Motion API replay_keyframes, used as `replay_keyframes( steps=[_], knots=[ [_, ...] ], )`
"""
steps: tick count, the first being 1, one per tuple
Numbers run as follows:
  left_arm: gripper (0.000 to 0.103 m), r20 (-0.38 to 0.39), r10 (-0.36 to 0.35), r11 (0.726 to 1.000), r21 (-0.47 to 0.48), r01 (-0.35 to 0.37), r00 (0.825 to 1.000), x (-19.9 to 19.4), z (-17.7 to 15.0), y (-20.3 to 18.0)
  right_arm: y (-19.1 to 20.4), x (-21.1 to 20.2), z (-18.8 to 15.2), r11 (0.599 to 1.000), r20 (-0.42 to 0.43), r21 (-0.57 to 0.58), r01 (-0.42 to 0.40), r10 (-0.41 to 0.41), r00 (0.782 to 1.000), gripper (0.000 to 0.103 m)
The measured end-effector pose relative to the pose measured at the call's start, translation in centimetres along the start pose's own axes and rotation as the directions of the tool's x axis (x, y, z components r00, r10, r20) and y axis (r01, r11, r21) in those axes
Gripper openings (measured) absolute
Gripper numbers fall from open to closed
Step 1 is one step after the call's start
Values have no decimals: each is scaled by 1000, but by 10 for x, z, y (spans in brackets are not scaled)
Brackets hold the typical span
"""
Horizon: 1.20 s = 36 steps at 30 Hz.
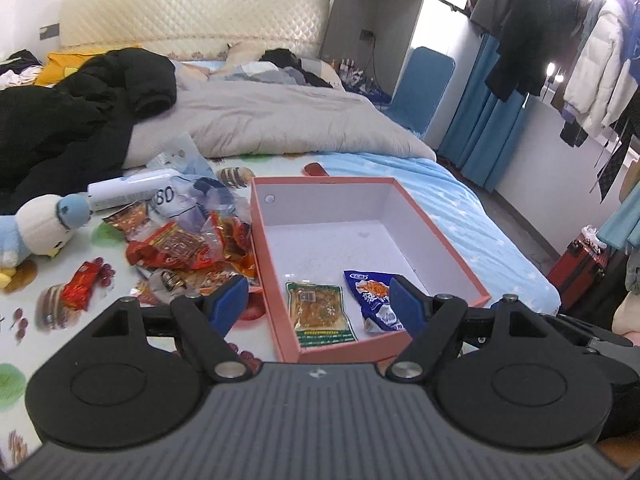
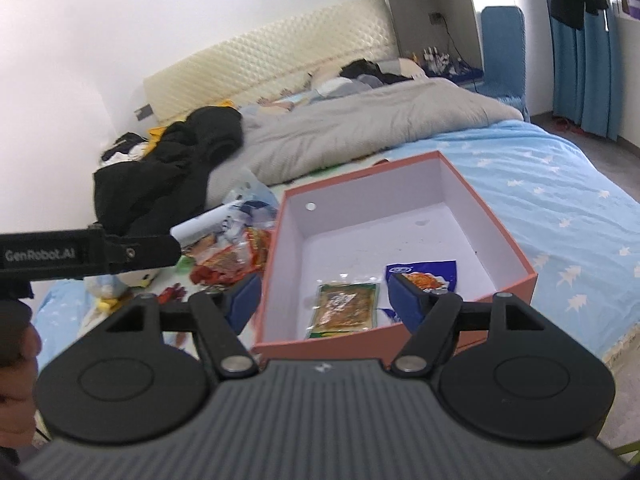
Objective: Organize snacks
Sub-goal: 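Open both tools to drop the packets into the pink box, then withdraw both open tools from the box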
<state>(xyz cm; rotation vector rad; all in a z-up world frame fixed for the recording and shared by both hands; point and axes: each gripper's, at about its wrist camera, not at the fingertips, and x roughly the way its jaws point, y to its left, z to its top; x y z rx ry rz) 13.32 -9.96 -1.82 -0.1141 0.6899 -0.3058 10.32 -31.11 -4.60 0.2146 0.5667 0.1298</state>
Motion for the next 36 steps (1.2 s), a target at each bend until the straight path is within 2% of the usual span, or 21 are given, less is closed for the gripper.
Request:
replay_keyframes(
  steps=[10, 18, 21, 28, 36],
  knots=[
    [81, 40, 47, 999, -5, -47, 998, -64, -46, 13, 33, -40, -28, 998, 25, -41, -50, 51, 998, 72],
    [81, 29, 91, 995, -53, -89, 995, -90, -78, 31, 46, -54, -51, 993, 11, -81, -84, 86, 996, 72],
    [81, 27, 103, 993, -65, -101, 994, -94, -83, 37, 49, -58, -59, 990, 9, -86, -108, 109, 994, 72],
    [81, 6, 117, 990, -81, -116, 993, -84, -89, 46, 59, -54, -67, 985, -37, -116, -124, 120, 992, 72],
    [81, 3, 128, 983, -132, -127, 992, -82, -89, 65, 75, -43, -70, 976, -51, -174, -132, 125, 991, 72]
  ],
)
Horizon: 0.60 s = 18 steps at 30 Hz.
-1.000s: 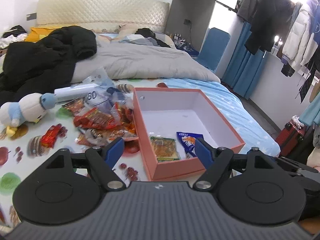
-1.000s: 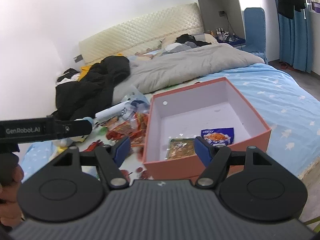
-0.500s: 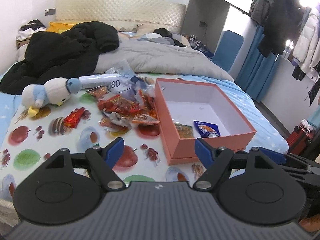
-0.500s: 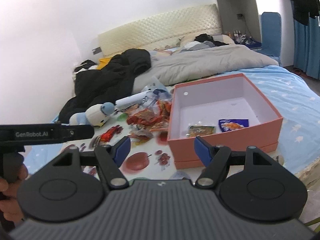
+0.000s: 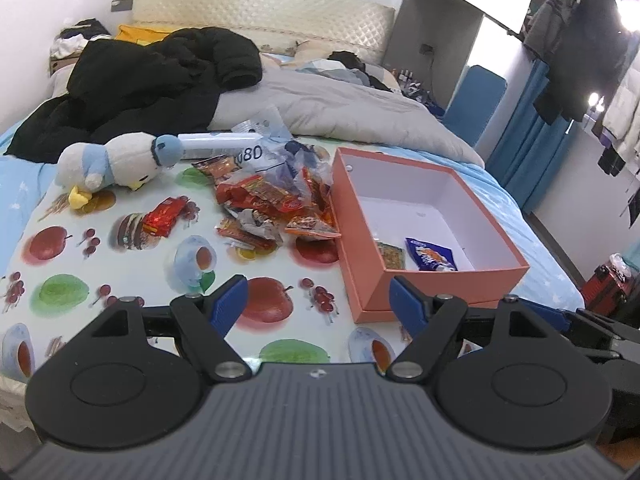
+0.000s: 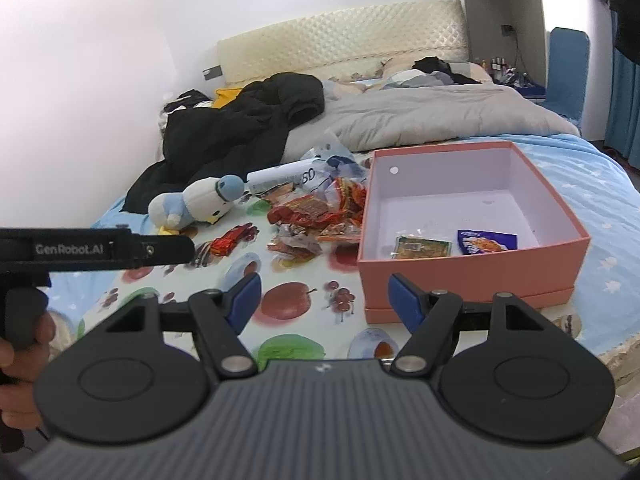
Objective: Organize snacks
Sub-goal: 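Withdraw both open tools from the box, then grasp the orange bag with right tool while left grasps a clear wrapper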
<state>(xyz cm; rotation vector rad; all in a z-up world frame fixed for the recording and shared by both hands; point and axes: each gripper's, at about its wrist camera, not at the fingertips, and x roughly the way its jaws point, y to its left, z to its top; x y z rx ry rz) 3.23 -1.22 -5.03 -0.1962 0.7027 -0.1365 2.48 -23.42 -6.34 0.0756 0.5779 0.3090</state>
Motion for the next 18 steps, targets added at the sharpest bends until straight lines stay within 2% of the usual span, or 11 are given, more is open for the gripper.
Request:
replay_keyframes(
  steps=[9, 14, 16, 18],
  knots=[
    [81, -44, -8, 998, -62, 5, 999, 31, 10, 32, 20, 21, -3, 996, 1, -90, 26, -26, 1000, 71],
    [81, -49, -32, 996, -87, 28, 998, 55, 18, 48, 31, 46, -3, 985, 0, -155, 79, -80, 997, 62],
    [81, -50, -34, 995, -95, 29, 998, 65, 22, 55, 38, 59, -2, 976, -9, -188, 112, -116, 993, 52],
    [81, -41, -41, 994, -108, 36, 998, 75, 27, 64, 45, 69, -2, 966, 3, -226, 122, -125, 992, 51]
  ],
)
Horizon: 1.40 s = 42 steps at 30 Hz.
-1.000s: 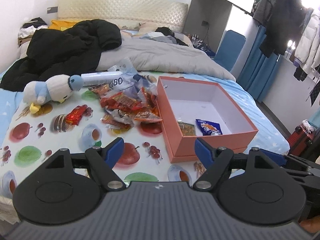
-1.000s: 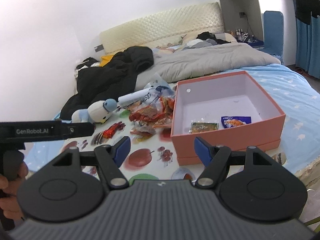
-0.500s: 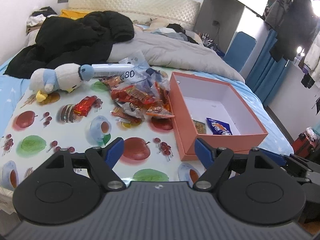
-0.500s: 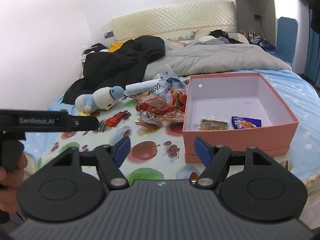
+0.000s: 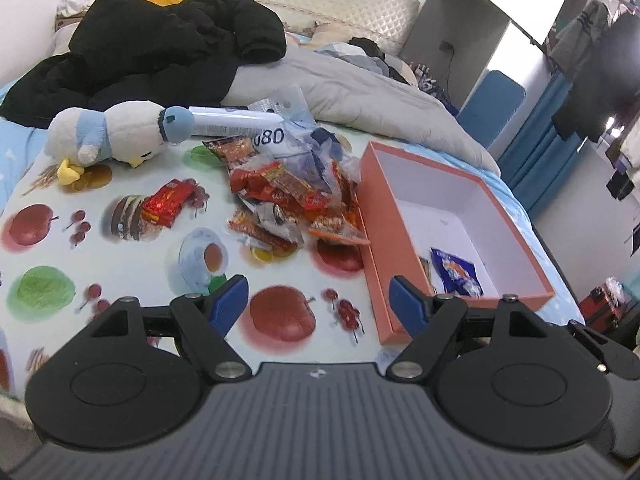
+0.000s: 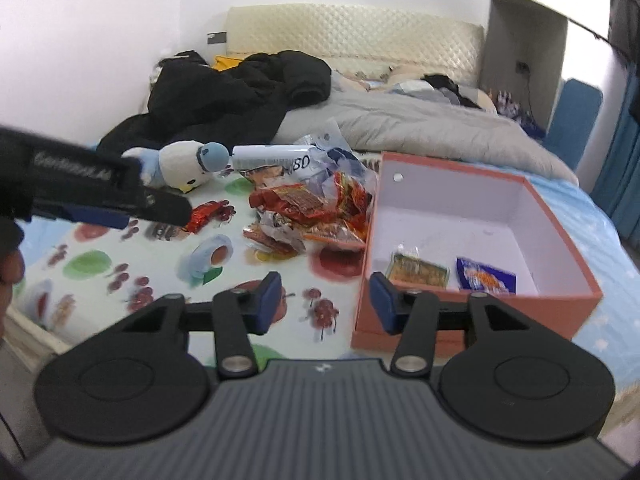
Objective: Organize snacks
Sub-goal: 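Grasp the orange bag with right tool while left grasps a clear wrapper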
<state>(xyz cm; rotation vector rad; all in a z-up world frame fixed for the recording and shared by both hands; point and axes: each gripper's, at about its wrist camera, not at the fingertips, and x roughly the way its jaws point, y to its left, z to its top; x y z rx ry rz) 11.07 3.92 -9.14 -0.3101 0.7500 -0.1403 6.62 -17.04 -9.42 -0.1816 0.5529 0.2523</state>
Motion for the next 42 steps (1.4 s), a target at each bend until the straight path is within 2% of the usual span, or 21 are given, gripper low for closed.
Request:
replay_keyframes(
  steps=[5, 9, 12, 18, 20, 24, 26, 28, 31, 35, 36, 40, 42],
  knots=[
    [81, 7, -46, 996, -75, 46, 999, 33, 11, 28, 21, 34, 3, 992, 19, -119, 47, -45, 999, 51],
    [80, -21, -86, 981, -176, 80, 996, 78, 20, 56, 42, 73, -2, 967, 11, -238, 90, -90, 996, 43],
    [80, -42, -121, 966, -237, 108, 992, 119, 27, 78, 58, 104, -5, 943, 12, -308, 122, -124, 992, 43],
    [74, -114, -202, 936, -314, 158, 973, 198, 43, 105, 78, 180, -15, 879, 10, -434, 198, -215, 977, 39],
    [74, -130, -228, 928, -329, 175, 965, 222, 50, 110, 81, 203, -16, 840, 24, -482, 251, -273, 962, 38],
    [70, -202, -213, 936, -322, 140, 956, 266, 60, 107, 83, 243, -17, 775, 39, -554, 303, -340, 940, 28],
    [69, -235, -194, 946, -300, 118, 952, 280, 62, 105, 79, 255, -16, 757, 36, -572, 316, -362, 932, 27],
    [65, -250, -199, 948, -293, 121, 948, 288, 62, 105, 74, 264, -17, 734, 38, -593, 331, -386, 922, 27],
    [57, -272, -206, 946, -302, 120, 940, 295, 59, 110, 68, 268, -18, 741, 11, -596, 309, -378, 926, 27],
    [48, -265, -253, 929, -334, 157, 930, 303, 51, 113, 63, 276, -23, 729, 9, -613, 305, -380, 925, 29],
    [45, -258, -257, 927, -339, 162, 931, 303, 50, 113, 64, 276, -25, 730, 13, -609, 308, -379, 925, 28],
    [35, -226, -252, 935, -309, 176, 941, 293, 44, 111, 69, 271, -30, 723, 51, -610, 324, -372, 927, 10],
    [31, -209, -247, 940, -290, 181, 946, 285, 40, 109, 72, 266, -32, 724, 52, -608, 325, -372, 927, 8]
  ],
)
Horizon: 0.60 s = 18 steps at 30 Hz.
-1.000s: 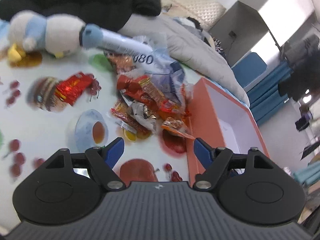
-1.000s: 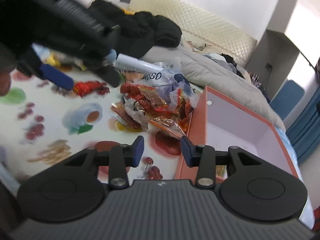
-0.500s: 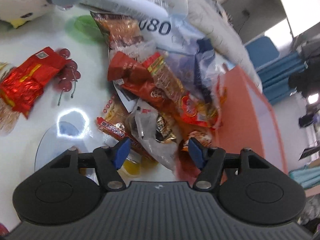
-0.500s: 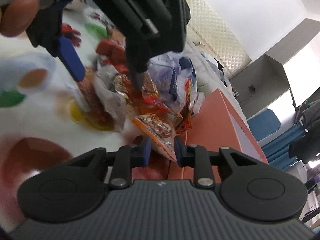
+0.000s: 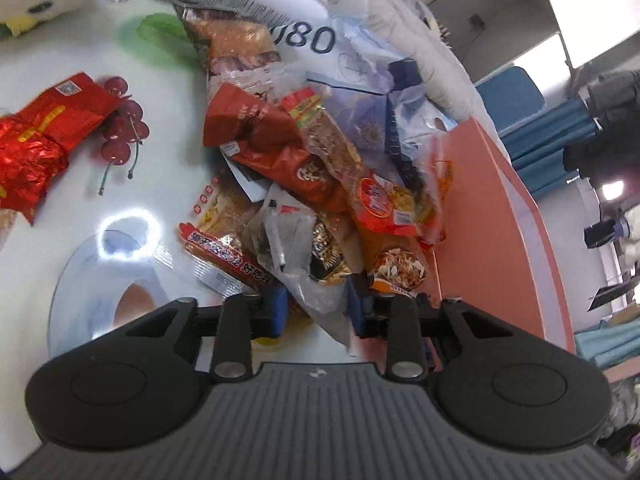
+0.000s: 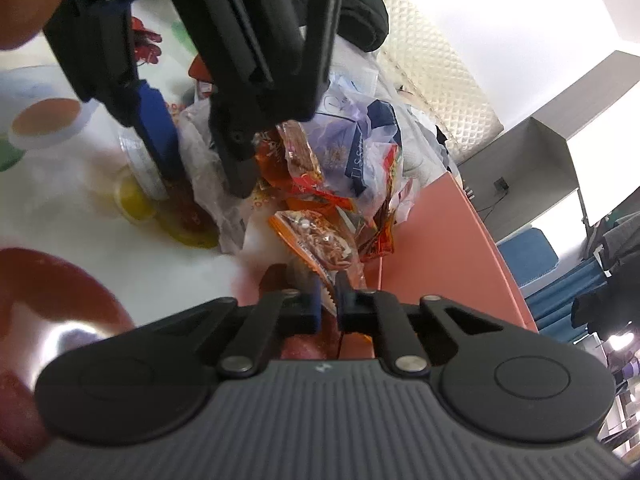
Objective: Organize snacks
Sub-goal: 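Grasp the orange bag with right tool while left grasps a clear wrapper, then lift the held packets from the pile with both tools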
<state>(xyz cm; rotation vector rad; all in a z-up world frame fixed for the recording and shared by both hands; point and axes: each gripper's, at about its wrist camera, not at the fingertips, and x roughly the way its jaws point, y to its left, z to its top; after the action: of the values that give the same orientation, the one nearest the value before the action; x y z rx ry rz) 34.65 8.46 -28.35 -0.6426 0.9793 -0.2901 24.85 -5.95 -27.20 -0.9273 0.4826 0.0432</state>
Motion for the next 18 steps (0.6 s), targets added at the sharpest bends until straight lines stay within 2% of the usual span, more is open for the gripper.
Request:
replay_keyframes(
  steps=[6, 8, 18],
  knots=[
    [27, 28, 24, 999, -22, -23, 999, -24, -24, 0, -5, -18, -2, 999, 23, 15, -30, 30, 999, 5],
    [27, 35, 33, 999, -26, -32, 999, -35, -35, -1, -9, -28, -5, 997, 17, 34, -70, 69, 997, 5],
    [22, 58, 87, 994, -68, -83, 995, -89, -100, 2, -11, -97, -31, 988, 66, 22, -154, 152, 986, 4]
  ],
)
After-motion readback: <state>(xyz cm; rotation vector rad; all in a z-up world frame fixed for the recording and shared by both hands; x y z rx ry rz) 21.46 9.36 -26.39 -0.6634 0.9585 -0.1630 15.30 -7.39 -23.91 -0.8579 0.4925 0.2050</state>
